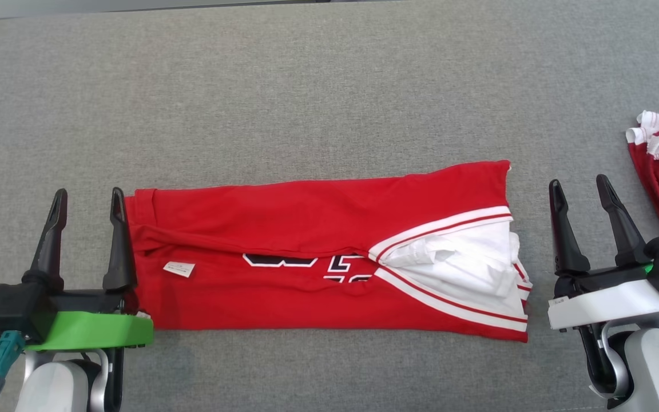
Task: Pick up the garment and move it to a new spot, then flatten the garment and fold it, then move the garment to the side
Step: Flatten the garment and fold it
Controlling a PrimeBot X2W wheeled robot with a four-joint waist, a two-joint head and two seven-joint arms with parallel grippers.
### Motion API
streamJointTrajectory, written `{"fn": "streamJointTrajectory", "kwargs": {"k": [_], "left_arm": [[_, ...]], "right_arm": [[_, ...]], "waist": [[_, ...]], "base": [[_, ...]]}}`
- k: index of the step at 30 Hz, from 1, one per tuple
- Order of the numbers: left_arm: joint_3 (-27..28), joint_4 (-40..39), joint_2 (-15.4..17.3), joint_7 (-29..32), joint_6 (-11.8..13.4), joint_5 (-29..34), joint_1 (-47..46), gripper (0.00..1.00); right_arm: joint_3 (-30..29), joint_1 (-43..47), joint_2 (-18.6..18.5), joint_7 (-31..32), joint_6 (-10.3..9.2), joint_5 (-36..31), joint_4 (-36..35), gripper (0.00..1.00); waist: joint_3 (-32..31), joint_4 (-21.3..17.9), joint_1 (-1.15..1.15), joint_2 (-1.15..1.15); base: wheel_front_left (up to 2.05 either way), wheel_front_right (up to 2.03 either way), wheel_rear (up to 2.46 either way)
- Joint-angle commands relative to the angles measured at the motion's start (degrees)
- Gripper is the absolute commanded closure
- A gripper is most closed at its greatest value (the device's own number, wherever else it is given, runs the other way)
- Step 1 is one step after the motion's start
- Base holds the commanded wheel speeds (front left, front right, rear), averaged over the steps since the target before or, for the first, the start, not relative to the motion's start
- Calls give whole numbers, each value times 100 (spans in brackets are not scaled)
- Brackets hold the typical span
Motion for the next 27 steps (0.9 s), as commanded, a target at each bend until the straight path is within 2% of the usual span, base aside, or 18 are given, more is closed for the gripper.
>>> {"fn": "streamJointTrajectory", "kwargs": {"k": [1, 10, 18, 26, 27], "left_arm": [[27, 34, -40, -16, -46, 86, -22, 0], [73, 295, -174, -16, -276, 204, -298, 0], [101, 449, -367, -16, -408, 349, -431, 0], [187, 497, -465, -16, -496, 466, -419, 0], [196, 500, -470, -16, -503, 474, -417, 0]], "right_arm": [[-14, -29, -12, -24, -1, 13, 30, 0], [122, 121, -125, -24, -1, 337, 827, 0], [712, 165, -134, -7, -1, 889, 1880, 0], [1456, -77, -238, 34, 9, 1259, 2302, 1], [1531, -98, -263, 51, 9, 1285, 2358, 53]], "waist": [[-28, 67, 0, 0], [1, 283, 0, 0], [91, 431, 0, 0], [77, 415, 0, 0], [71, 412, 0, 0]], "base": [[0, 0, 0], [0, 0, 0], [0, 0, 0], [0, 0, 0], [0, 0, 0]]}}
